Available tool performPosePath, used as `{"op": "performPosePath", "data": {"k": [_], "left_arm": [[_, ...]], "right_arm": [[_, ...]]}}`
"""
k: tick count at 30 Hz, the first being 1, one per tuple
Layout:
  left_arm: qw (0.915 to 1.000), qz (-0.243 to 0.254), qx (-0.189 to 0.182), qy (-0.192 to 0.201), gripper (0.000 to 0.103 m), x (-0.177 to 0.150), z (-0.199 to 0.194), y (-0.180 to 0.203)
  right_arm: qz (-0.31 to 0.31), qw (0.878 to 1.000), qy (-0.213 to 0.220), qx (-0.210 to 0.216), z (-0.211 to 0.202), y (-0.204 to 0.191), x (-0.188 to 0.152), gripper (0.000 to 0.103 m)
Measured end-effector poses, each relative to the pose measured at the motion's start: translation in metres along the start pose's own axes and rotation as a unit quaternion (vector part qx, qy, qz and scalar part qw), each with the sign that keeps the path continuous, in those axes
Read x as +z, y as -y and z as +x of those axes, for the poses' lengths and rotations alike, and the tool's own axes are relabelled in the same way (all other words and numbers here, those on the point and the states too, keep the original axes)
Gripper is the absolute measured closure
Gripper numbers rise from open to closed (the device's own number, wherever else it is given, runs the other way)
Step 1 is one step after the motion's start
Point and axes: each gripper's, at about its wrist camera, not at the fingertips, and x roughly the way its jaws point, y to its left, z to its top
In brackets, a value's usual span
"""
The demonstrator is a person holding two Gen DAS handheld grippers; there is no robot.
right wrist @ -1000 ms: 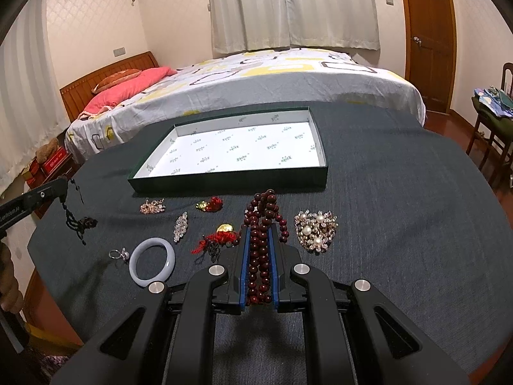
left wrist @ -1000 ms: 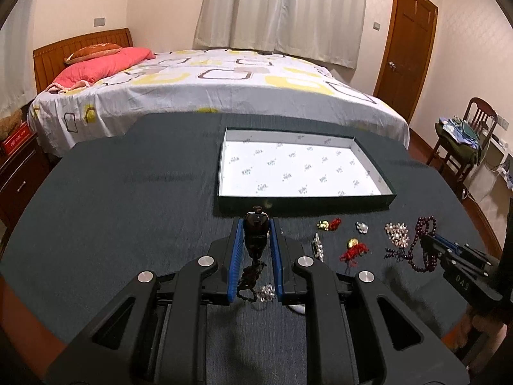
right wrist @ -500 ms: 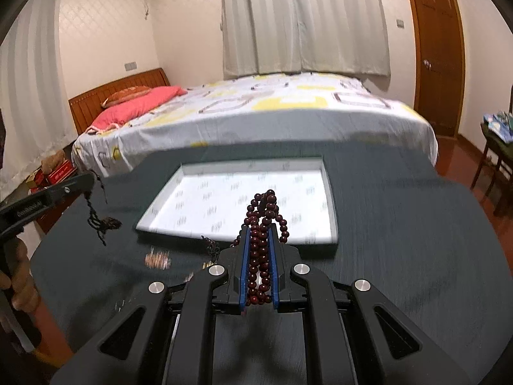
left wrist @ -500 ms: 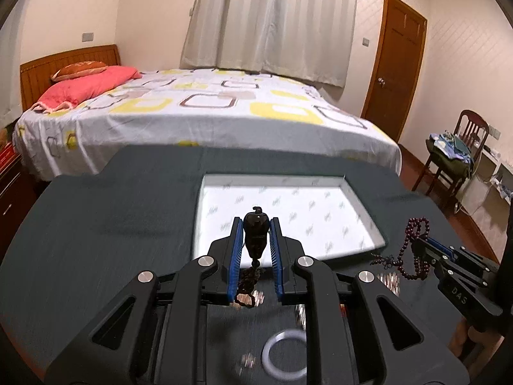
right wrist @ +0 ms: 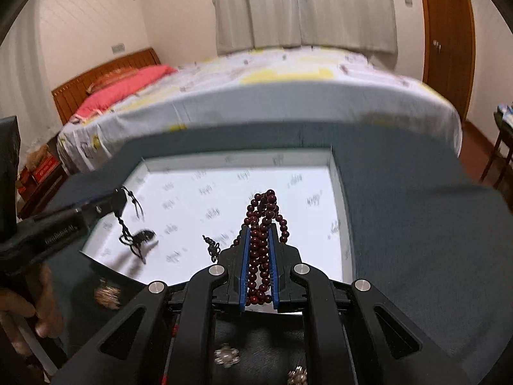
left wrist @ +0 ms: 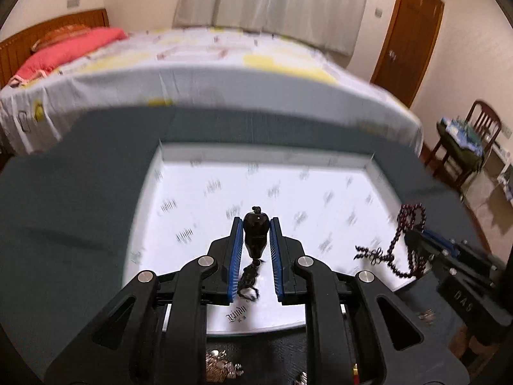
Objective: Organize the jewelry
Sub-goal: 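Open both tools to drop the necklace and bracelet into the tray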
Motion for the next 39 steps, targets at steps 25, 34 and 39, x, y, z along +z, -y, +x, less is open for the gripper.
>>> {"op": "performPosePath", "data": {"k": [25,34,39], "left_arm": [[1.0,0.004,-0.004,-0.001,0.033,-0.006,-0.013,-0.01],[0.9992,-0.005,0.022,0.034,0.033,-0.037,-0.081,-0.033],[0.9991,-0.013,0.033,0.025,0.033,-0.068,-0.105,-0.041]], "right_arm": [[0.02,1.0,-0.006,0.012,-0.011,0.004,-0.007,0.057],[0.025,1.0,0.006,0.011,-0.061,-0.004,-0.039,0.055],[0.034,0.999,-0.006,0.007,-0.078,-0.003,-0.07,0.055]]}}
